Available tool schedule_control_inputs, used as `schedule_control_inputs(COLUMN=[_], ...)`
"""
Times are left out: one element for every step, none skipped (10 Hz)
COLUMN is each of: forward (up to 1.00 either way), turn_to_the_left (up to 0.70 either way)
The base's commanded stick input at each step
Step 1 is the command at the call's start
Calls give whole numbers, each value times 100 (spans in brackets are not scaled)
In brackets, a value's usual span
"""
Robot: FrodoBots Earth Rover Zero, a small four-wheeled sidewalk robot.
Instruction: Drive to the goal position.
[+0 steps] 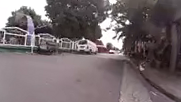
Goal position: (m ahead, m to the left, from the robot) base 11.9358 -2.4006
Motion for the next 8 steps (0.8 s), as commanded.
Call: schedule_control_inputs(forward=[70,70,70,70,70,70,70,70], turn_to_the_left=[0,0,0,0,0,0,0,0])
